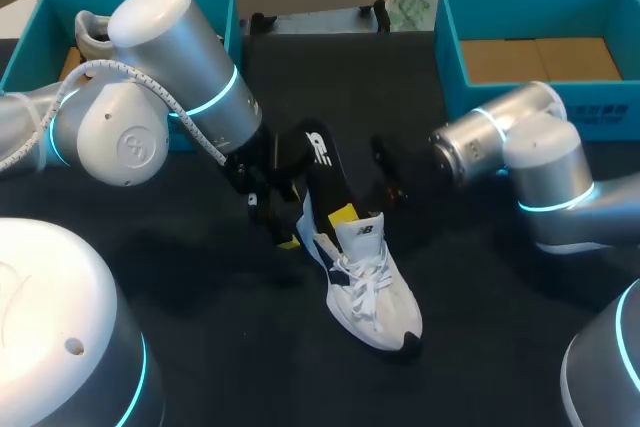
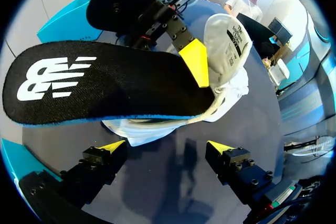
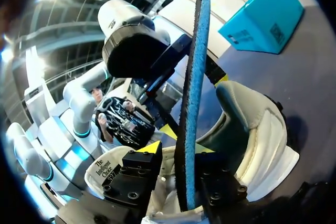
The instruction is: Take the shoe out of the shoebox, open the shoe tongue, remove and reinsert the insole, then place the shoe into the shoebox
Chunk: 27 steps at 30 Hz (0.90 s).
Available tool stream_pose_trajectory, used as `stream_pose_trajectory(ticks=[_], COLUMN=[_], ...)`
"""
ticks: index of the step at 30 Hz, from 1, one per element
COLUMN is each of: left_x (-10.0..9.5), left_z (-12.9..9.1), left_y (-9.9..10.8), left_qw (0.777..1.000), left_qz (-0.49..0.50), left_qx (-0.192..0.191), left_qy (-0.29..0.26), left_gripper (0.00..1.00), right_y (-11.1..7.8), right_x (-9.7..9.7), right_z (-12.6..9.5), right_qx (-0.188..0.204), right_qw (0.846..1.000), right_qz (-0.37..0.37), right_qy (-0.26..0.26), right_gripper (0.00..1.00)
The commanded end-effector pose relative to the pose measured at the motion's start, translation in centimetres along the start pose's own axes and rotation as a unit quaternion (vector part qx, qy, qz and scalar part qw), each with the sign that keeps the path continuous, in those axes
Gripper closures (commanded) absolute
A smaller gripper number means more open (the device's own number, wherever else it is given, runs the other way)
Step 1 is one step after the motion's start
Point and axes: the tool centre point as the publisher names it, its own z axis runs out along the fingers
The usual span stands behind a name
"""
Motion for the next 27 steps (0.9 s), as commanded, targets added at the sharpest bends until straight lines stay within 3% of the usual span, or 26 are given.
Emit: stream_pose_trajectory(ticks=[1,9,11,12,13,14,20,27], left_x=[0.0,0.0,0.0,0.0,0.0,0.0,0.0,0.0], left_z=[0.1,0.1,0.1,0.1,0.1,0.1,0.1,0.1], left_y=[0.0,0.0,0.0,0.0,0.0,0.0,0.0,0.0], left_qw=[1.0,1.0,1.0,1.0,1.0,1.0,1.0,1.0], left_qz=[0.0,0.0,0.0,0.0,0.0,0.0,0.0,0.0], left_qx=[-0.001,-0.001,-0.001,-0.001,-0.001,-0.001,-0.001,-0.001], left_qy=[0.0,0.0,0.0,0.0,0.0,0.0,0.0,0.0], left_gripper=[0.0,0.0,0.0,0.0,0.0,0.0,0.0,0.0], right_y=[0.5,1.5,1.8,1.9,2.0,2.0,1.5,-0.4], right_x=[-0.2,-0.8,-1.0,-1.1,-1.2,-1.3,-2.3,-2.3], right_z=[0.0,-0.4,-0.6,-0.6,-0.7,-0.8,-1.0,-0.7], right_qx=[0.004,0.006,0.007,0.006,0.006,0.005,-0.002,-0.016], right_qw=[1.0,1.0,1.0,1.0,1.0,1.0,1.0,0.999], right_qz=[-0.001,-0.004,-0.002,-0.002,-0.001,0.0,0.014,0.023], right_qy=[0.0,0.0,-0.001,-0.001,-0.001,0.0,0.011,0.015], right_gripper=[0.64,0.71,0.78,0.84,0.98,1.0,1.0,1.0])
